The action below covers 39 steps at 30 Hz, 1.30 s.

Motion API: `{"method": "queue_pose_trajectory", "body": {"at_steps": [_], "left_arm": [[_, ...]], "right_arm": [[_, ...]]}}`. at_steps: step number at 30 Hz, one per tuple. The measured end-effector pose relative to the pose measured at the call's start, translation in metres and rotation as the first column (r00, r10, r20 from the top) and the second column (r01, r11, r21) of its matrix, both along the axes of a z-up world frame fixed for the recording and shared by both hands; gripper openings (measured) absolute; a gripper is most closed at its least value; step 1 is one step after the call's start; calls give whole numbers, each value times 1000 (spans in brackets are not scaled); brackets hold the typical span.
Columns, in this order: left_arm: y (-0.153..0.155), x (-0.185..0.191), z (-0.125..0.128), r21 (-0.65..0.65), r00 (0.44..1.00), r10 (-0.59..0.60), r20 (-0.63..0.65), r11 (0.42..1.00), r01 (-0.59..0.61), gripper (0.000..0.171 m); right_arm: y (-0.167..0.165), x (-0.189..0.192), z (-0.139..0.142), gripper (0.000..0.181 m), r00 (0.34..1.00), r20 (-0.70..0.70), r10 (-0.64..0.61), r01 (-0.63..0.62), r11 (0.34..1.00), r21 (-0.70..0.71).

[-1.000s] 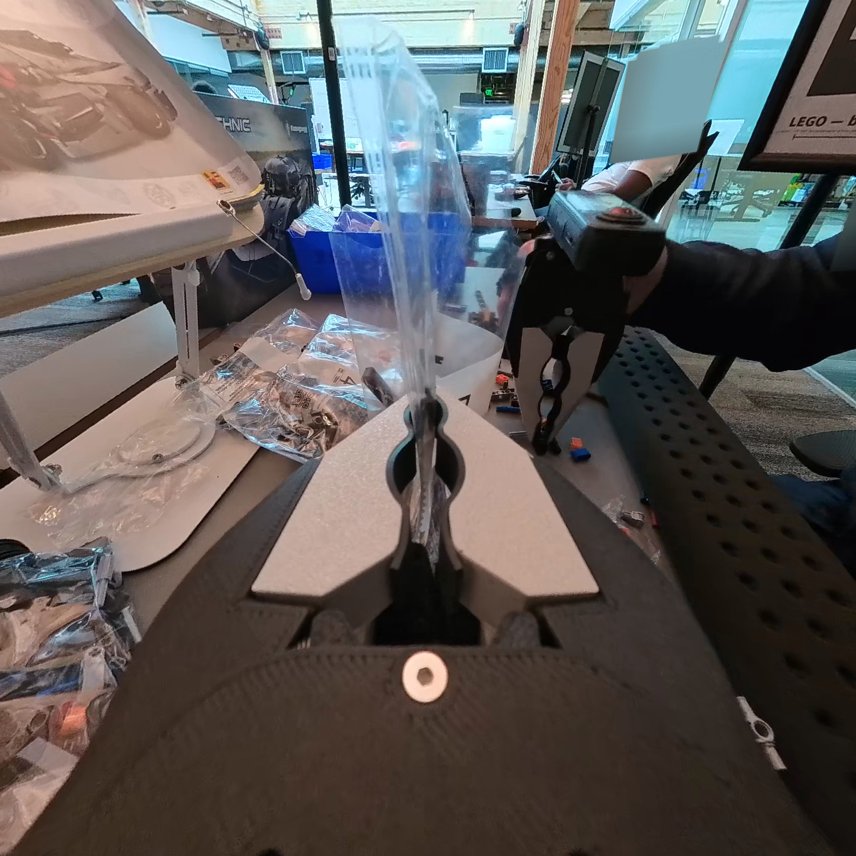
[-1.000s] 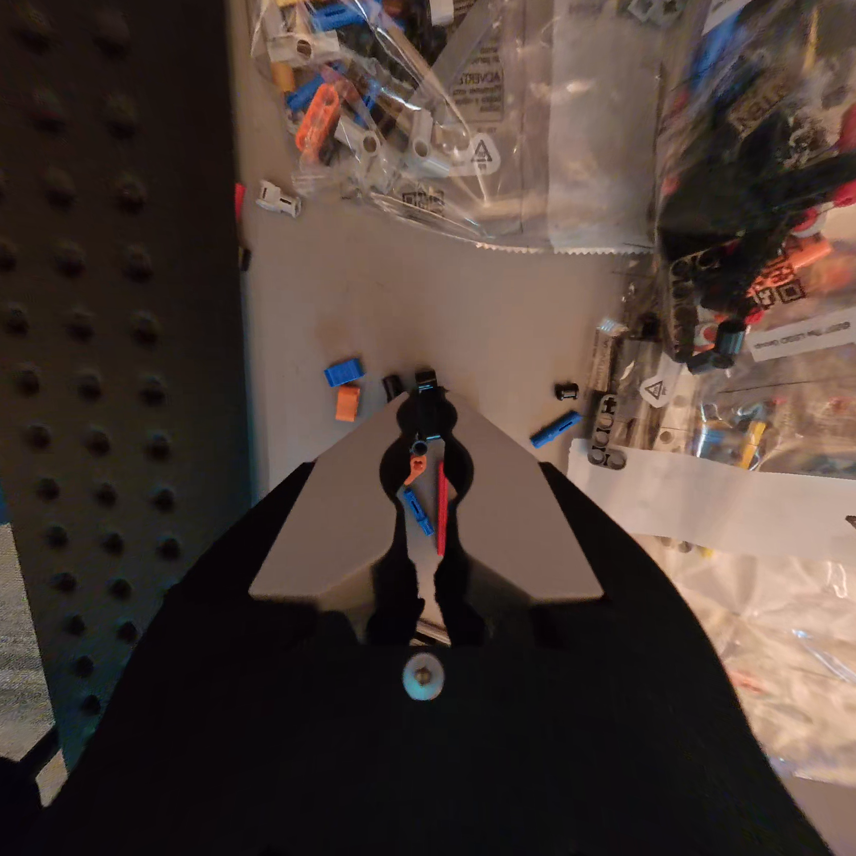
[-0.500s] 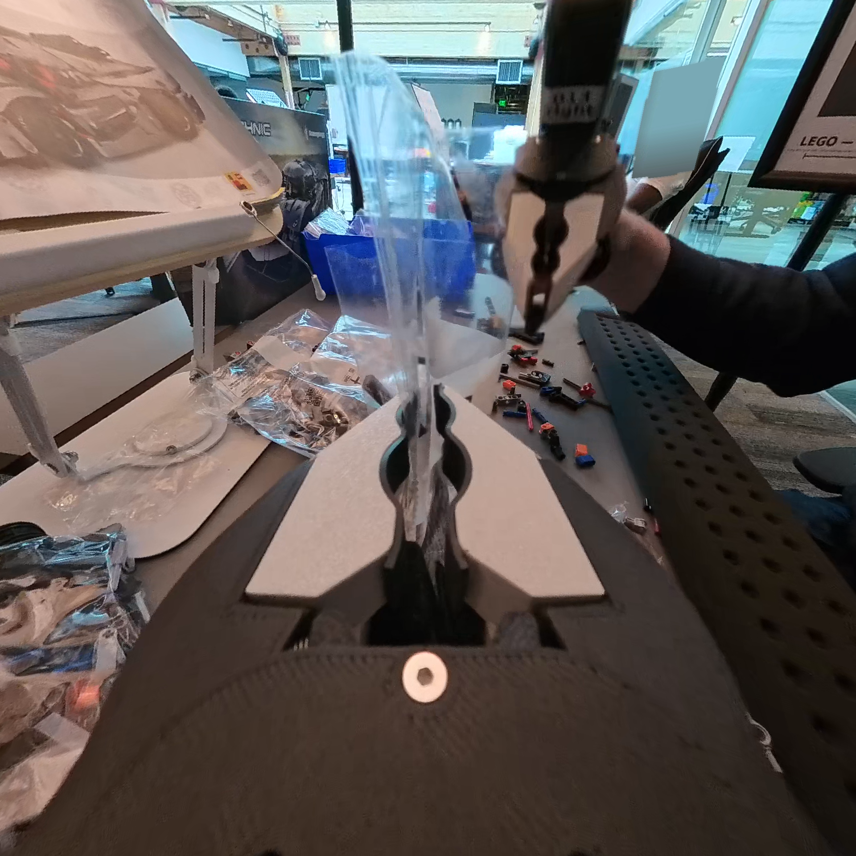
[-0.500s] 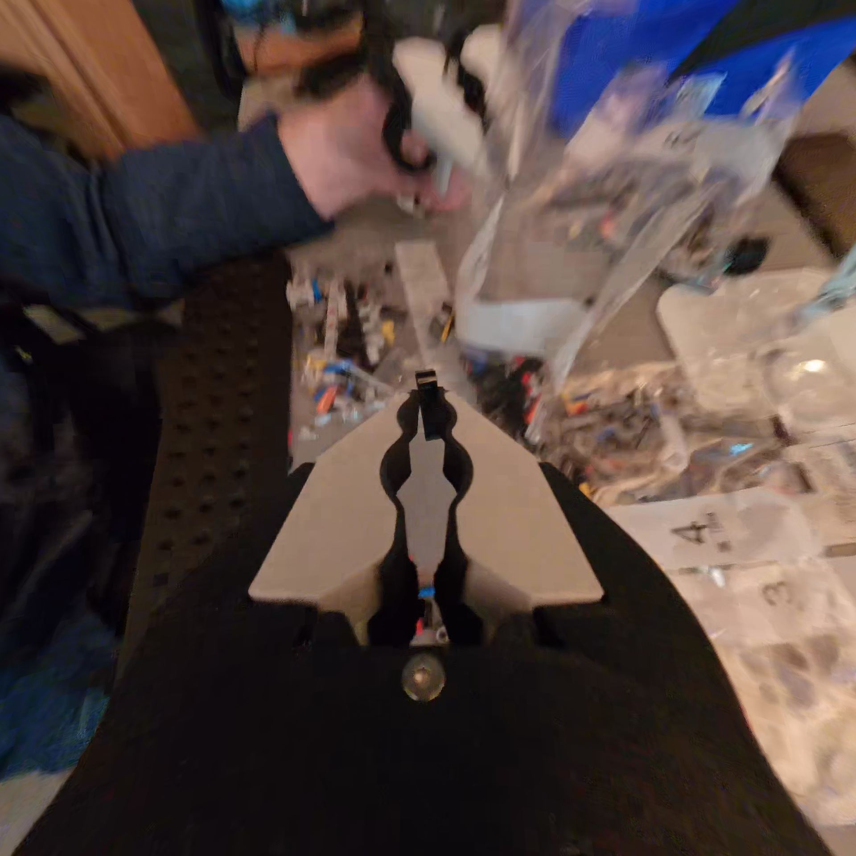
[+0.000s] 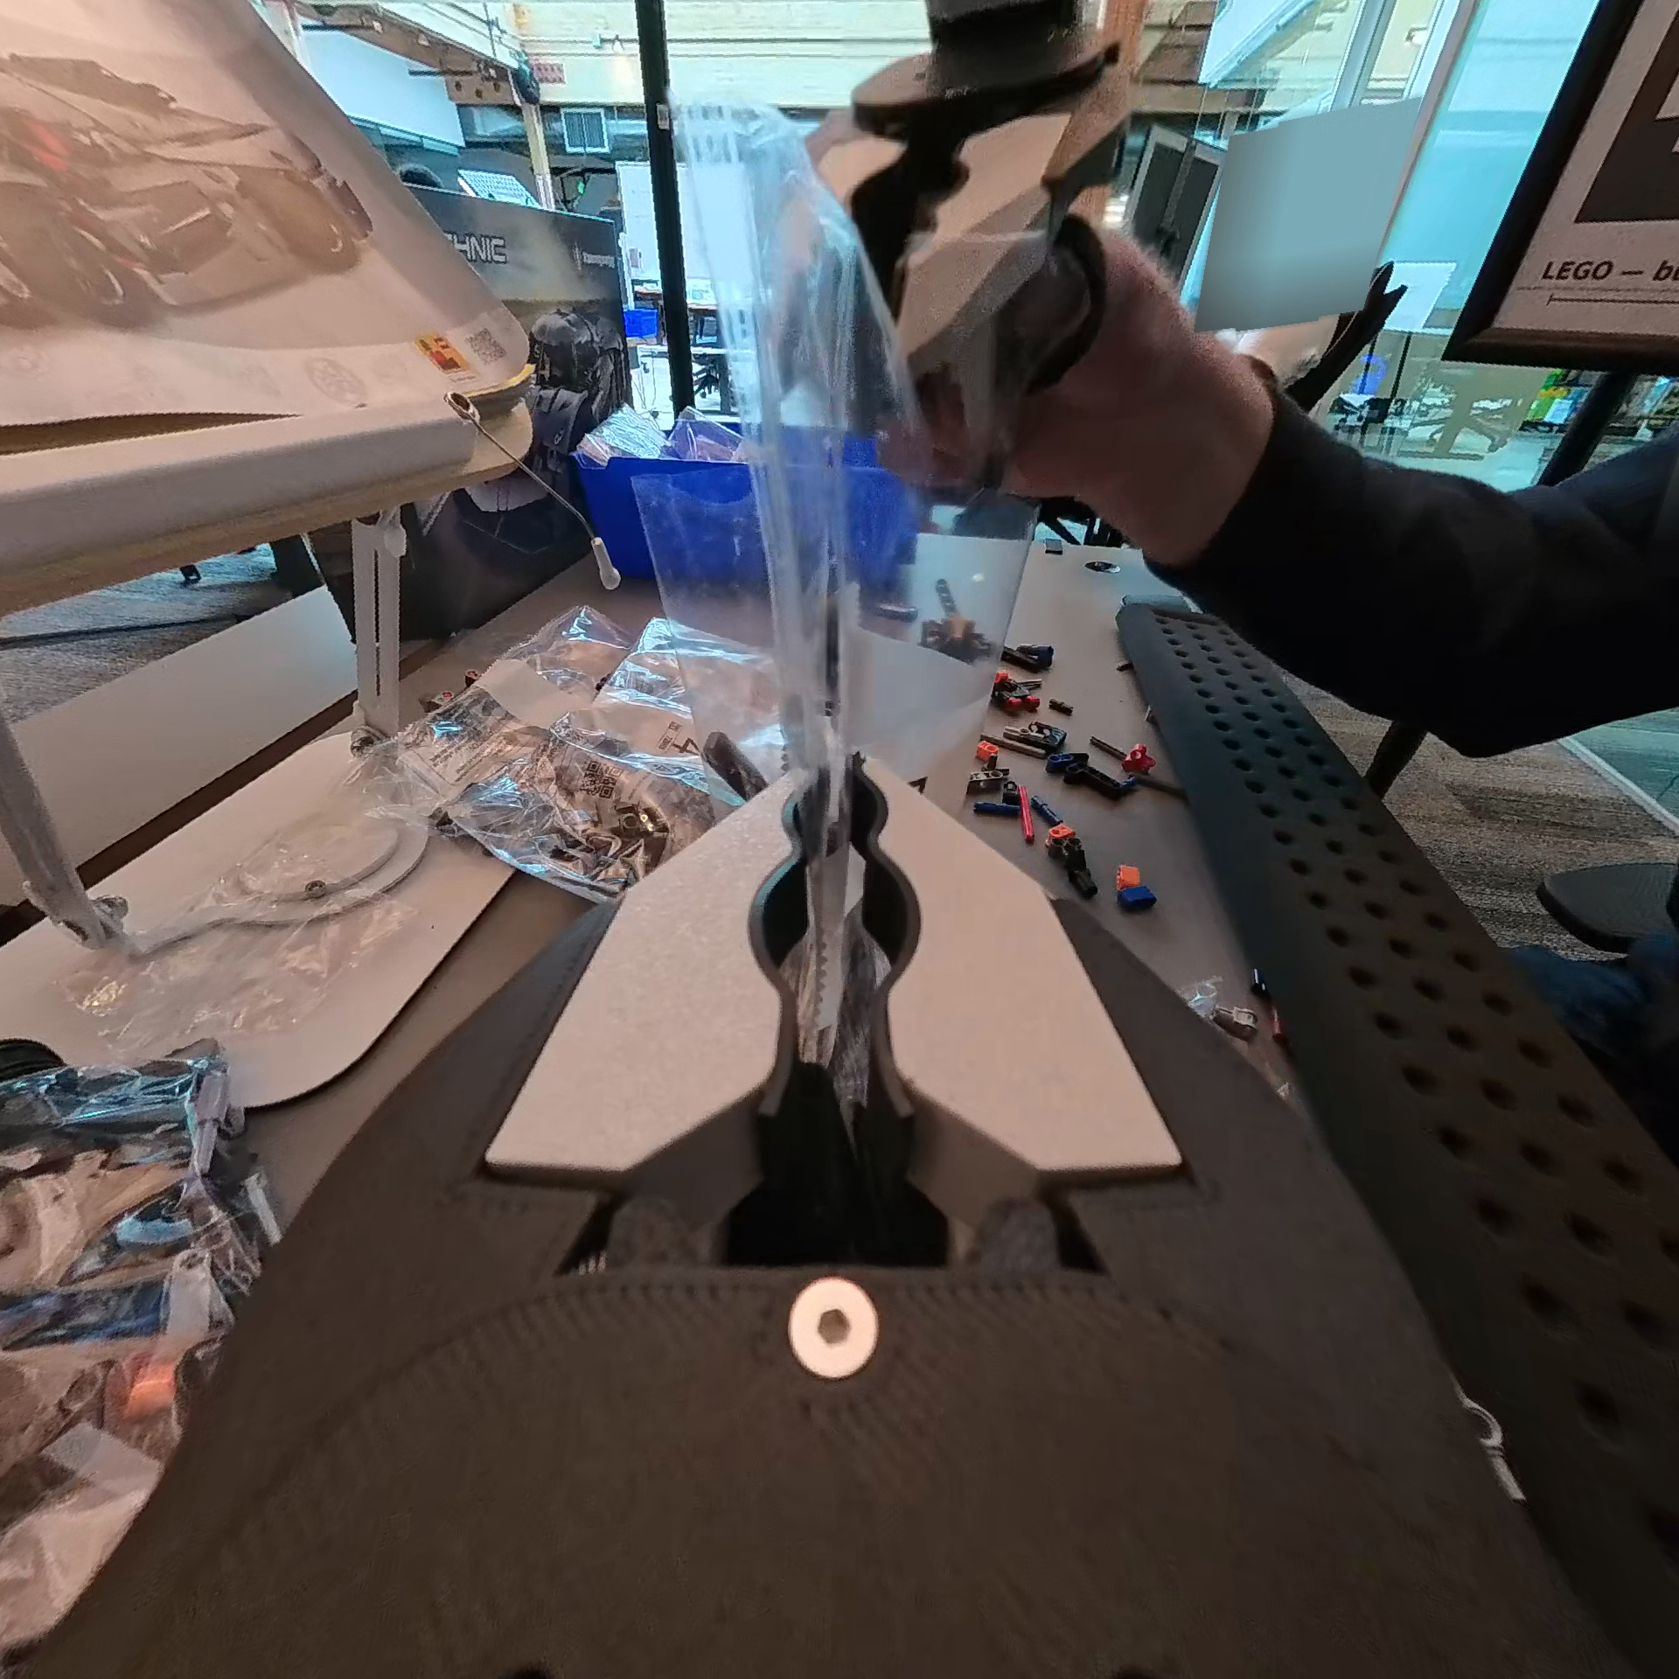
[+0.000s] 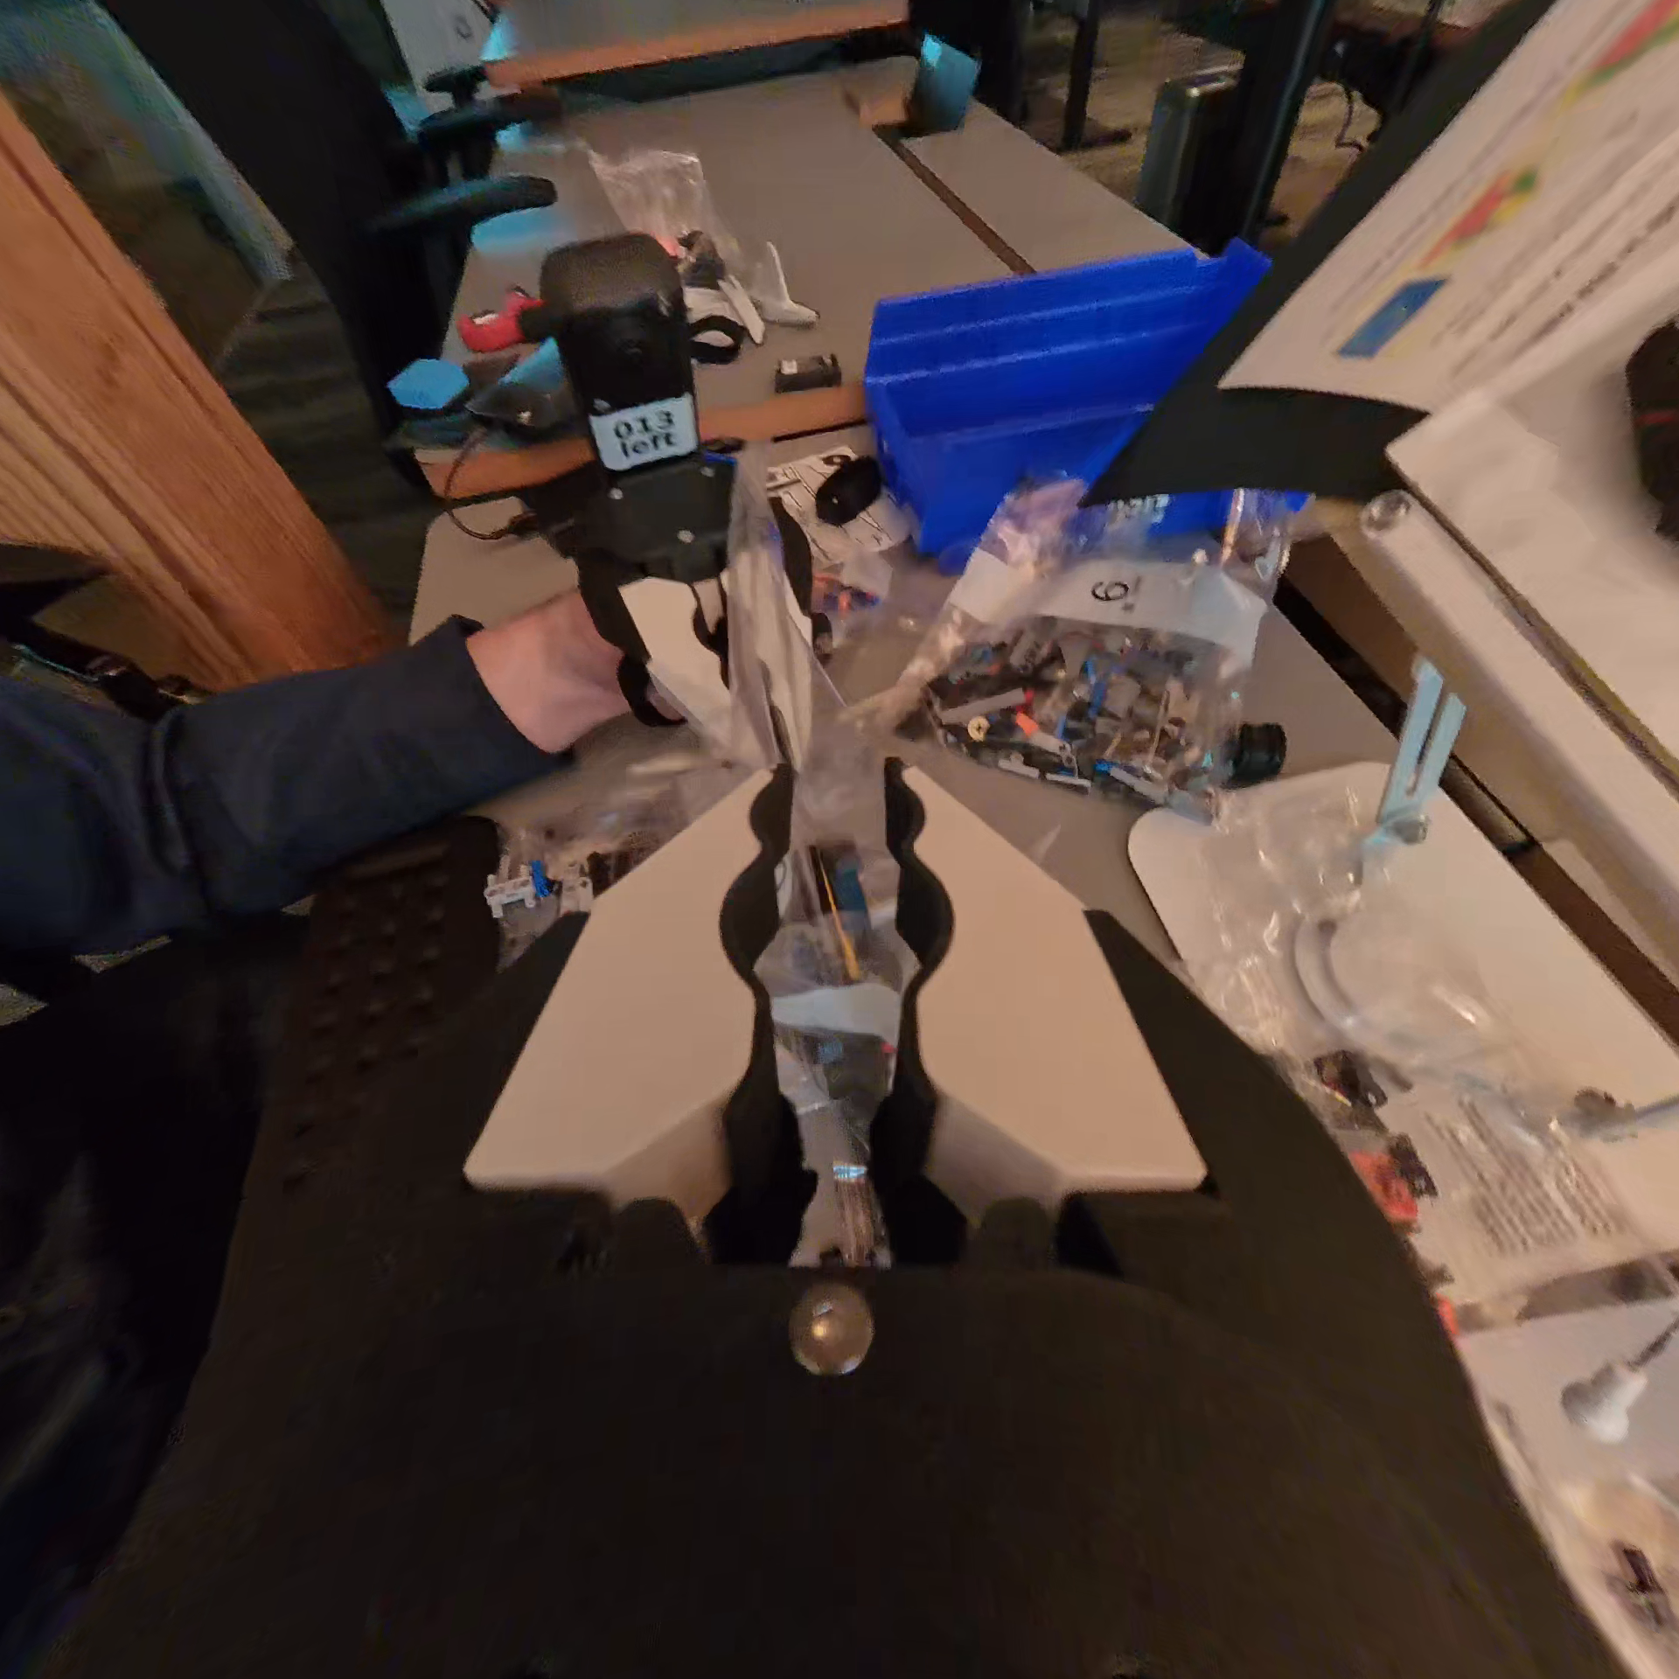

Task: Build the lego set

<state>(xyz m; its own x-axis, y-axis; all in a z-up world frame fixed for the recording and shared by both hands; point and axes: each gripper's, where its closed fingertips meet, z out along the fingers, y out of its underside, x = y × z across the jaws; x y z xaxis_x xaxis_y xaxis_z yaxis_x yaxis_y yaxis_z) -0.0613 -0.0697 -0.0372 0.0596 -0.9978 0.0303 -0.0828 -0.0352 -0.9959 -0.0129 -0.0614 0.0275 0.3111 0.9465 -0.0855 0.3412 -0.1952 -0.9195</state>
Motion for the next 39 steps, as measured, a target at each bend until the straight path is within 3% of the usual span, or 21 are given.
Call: {"method": "queue_pose_trajectory", "body": {"at_steps": [4,6,11,15,20,23,26,31,35,39], "left_arm": [[0,0,0,1,1000,1,-3,1000,-1,4],[0,-1,0,0,1000,2,-1,1000,-2,4],[1,0,0,-1,1000,3,-1,1000,-3,4],[0,-1,0,1,1000,5,-2,1000,-5,4],[1,-1,0,-2,1000,6,-1,1000,-6,4],[1,0,-2,-5,1000,1,-8,1000,-1,4],[0,1,-3,-4,1000,-1,-12,1000,1,4],[0,1,-2,-4,1000,0,-10,1000,0,4],[0,2,-3,-3,1000,-4,-14,1000,4,4],[0,1,-2,-4,1000,-3,-8,1000,3,4]], "right_arm": [[-5,21,-4,25,999,12,-50,50,999,15],[-17,40,-15,25,994,97,-52,50,999,20],[-57,87,-94,27,898,439,26,0,998,-57],[-69,117,-157,21,791,611,28,56,992,-117],[-60,154,-194,25,703,709,-62,187,977,-100],[-59,147,-197,25,757,651,-51,183,974,-136],[-60,138,-198,10,793,609,-22,149,976,-159],[-62,133,-196,4,804,594,9,124,975,-183],[-62,120,-169,3,846,534,13,83,985,-154],[-51,105,-115,0,898,439,-34,59,997,-45]]}}
